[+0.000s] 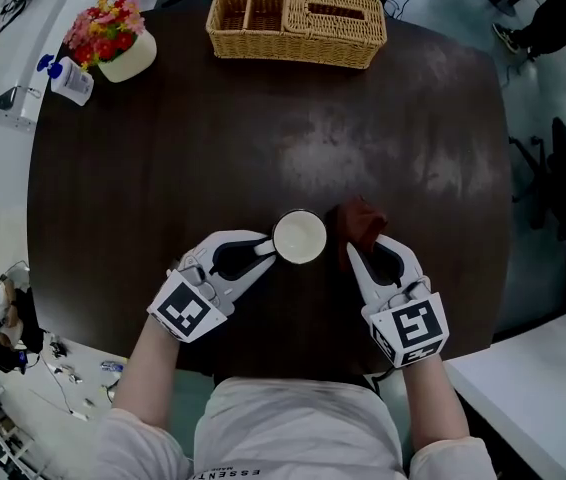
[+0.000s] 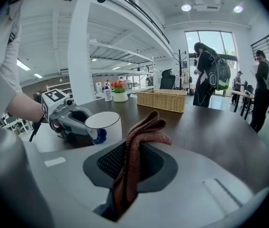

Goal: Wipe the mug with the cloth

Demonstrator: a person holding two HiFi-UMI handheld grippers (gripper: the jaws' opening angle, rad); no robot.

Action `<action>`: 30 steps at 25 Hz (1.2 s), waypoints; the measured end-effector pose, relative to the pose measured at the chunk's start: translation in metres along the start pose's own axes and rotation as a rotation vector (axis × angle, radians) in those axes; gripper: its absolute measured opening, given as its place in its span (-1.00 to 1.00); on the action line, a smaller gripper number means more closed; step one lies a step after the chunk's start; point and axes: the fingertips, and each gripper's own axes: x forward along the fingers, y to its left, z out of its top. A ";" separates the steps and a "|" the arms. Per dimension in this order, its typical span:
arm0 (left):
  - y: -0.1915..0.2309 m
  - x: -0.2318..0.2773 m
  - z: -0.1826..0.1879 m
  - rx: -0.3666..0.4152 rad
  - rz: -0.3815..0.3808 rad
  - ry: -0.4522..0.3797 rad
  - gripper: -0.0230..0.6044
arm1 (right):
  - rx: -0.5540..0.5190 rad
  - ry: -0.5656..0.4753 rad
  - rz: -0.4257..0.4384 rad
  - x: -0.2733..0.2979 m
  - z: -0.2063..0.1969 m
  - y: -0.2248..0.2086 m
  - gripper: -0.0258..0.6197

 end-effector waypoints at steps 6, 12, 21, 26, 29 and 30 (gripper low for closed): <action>0.015 -0.008 0.001 0.014 0.124 0.006 -0.68 | -0.004 0.009 0.011 -0.004 -0.001 0.006 -0.66; 0.016 -0.046 0.043 -0.045 0.315 -0.062 -0.68 | -0.006 -0.035 -0.037 -0.024 0.017 0.011 -0.66; -0.018 -0.086 0.133 -0.023 0.654 -0.133 -0.93 | 0.005 -0.159 -0.137 -0.082 0.046 0.033 -0.67; -0.046 -0.114 0.169 -0.047 0.733 -0.168 -0.93 | -0.003 -0.227 -0.199 -0.125 0.064 0.051 -0.67; -0.072 -0.131 0.177 -0.063 0.744 -0.189 -0.93 | -0.019 -0.267 -0.230 -0.153 0.069 0.071 -0.67; -0.083 -0.138 0.179 -0.070 0.747 -0.192 -0.93 | -0.027 -0.277 -0.243 -0.164 0.070 0.079 -0.67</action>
